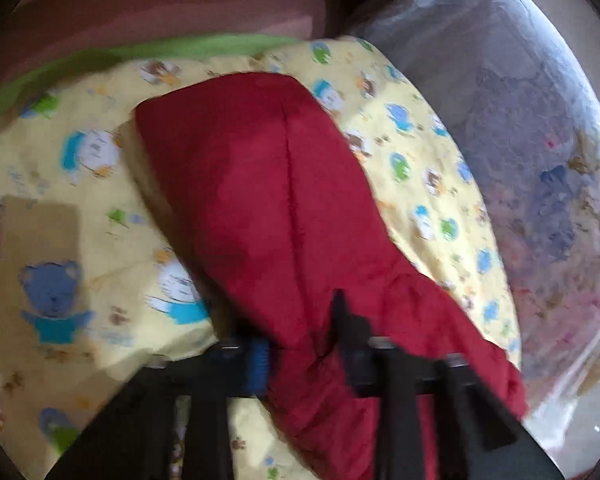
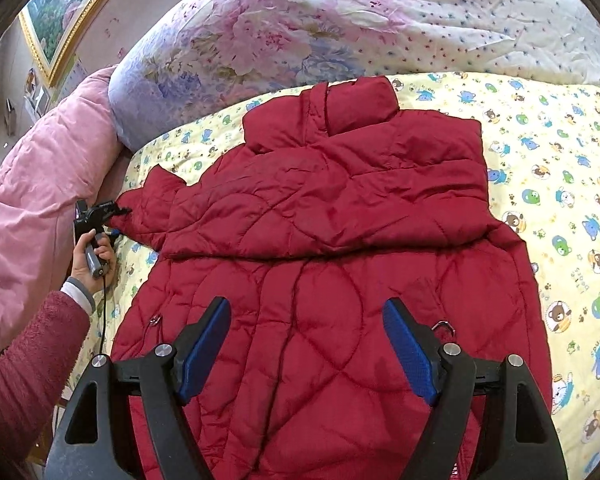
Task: Fold large clothes
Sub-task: 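Grasp the cuff of the other sleeve with the left gripper, then lift and fold the held sleeve across the coat body, open left gripper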
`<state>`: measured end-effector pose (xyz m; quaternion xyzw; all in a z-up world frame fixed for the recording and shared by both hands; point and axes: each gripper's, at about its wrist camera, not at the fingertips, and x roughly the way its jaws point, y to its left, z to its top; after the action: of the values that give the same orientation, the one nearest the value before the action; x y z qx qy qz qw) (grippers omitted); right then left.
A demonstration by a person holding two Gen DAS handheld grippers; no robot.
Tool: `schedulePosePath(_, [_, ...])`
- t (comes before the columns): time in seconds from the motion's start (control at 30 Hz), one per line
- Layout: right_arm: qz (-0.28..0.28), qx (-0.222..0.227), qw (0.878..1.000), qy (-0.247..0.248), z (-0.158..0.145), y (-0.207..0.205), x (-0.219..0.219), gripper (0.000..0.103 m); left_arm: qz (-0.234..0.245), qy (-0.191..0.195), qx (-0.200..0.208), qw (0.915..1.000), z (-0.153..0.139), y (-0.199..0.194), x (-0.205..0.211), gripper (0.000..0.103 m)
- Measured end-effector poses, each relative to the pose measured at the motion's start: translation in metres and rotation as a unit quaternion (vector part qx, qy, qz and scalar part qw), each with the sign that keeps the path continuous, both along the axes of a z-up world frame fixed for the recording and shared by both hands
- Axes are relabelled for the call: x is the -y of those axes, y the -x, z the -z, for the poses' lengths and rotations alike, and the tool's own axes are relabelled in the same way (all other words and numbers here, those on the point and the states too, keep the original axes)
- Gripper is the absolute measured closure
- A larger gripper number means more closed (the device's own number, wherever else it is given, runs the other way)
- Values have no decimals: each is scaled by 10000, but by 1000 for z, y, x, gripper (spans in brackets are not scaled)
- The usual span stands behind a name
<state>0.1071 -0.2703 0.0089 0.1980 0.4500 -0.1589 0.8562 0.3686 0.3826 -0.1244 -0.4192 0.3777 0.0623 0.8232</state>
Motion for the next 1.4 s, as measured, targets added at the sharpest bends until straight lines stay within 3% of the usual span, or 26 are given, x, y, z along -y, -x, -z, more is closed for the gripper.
schedulePosePath(0.13, [23,86,10000,-43,-2,2,4,23,120,-204,229,9995,-16,3,15,93])
schedulePosePath(0.43, [118,142,9996,-209,1,6,14,23,756,-693,1210,9873,-96,77,69,95])
schedulePosePath(0.77, [258,195,9990,-322,-2,19,26,23,1836,-1019,2022,9566,-162,139,172,95])
schedulePosePath(1.07, [483,333,9977,-353,-8,32,45,23,2913,-1131,2041,9278,-164,129,276,95])
schedulePosePath(1.4, [688,482,9958,-357,-13,39,66,23,3758,-1352,1692,9011,-126,79,372,95])
